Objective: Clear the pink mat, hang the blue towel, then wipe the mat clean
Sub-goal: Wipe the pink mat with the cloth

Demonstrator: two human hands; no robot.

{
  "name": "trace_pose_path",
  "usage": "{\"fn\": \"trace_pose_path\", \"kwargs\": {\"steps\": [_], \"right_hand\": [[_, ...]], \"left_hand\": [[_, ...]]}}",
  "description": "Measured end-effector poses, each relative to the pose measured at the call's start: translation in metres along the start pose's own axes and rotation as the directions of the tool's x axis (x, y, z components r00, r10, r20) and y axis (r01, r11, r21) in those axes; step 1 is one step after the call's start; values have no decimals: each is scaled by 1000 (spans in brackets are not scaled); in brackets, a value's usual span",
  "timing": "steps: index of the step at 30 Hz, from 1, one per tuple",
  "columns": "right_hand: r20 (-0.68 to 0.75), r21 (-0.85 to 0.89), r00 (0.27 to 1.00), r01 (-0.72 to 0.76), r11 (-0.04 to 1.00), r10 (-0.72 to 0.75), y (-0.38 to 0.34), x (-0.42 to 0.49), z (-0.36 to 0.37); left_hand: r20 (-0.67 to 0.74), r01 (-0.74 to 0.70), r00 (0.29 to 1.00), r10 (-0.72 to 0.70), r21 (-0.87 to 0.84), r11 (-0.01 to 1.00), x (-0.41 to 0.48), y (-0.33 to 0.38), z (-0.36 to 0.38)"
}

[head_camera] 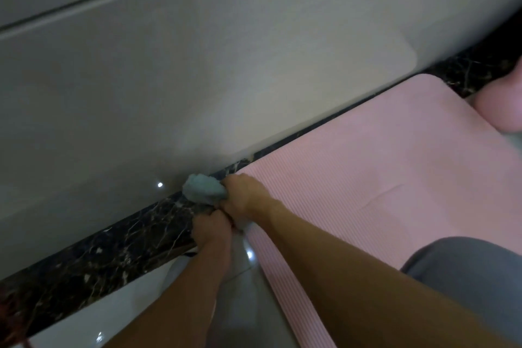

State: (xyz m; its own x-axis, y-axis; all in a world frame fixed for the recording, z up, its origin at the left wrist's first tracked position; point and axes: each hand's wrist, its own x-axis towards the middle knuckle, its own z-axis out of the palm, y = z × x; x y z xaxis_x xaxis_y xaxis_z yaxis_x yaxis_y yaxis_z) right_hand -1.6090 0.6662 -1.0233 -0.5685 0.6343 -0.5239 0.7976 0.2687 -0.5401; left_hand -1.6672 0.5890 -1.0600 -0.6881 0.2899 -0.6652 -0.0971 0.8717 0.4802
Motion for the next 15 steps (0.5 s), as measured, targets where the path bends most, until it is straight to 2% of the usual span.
{"fn": "trace_pose_path", "kwargs": {"steps": [2, 4, 6, 8, 11, 13, 15], "right_hand": [[20, 65, 999, -29, 998, 27, 12, 2, -27], [7, 82, 997, -71, 994, 71, 31, 4, -58], [-30, 58, 989, -141, 988, 143, 57, 3, -94], [-74, 46, 973, -215, 976, 218, 86, -1, -127], [-168, 68, 934, -307, 949, 315, 129, -19, -165], [-240, 117, 894, -360, 926, 378, 159, -38, -178], [-300, 164, 844, -413, 896, 444, 189, -59, -182]], "left_hand": [[-115, -112, 985, 128, 131, 985, -8, 15, 7], [-147, -298, 931, 333, 219, 929, -27, 37, 16], [-40, -538, 822, 568, 272, 798, -38, 51, 34], [185, -724, 674, 715, 355, 591, -47, 63, 58], [485, -874, 473, 735, 364, 322, -61, 75, 99], [611, -927, 351, 710, 336, 169, -71, 80, 122], [675, -942, 283, 682, 331, 64, -76, 81, 144]]}}
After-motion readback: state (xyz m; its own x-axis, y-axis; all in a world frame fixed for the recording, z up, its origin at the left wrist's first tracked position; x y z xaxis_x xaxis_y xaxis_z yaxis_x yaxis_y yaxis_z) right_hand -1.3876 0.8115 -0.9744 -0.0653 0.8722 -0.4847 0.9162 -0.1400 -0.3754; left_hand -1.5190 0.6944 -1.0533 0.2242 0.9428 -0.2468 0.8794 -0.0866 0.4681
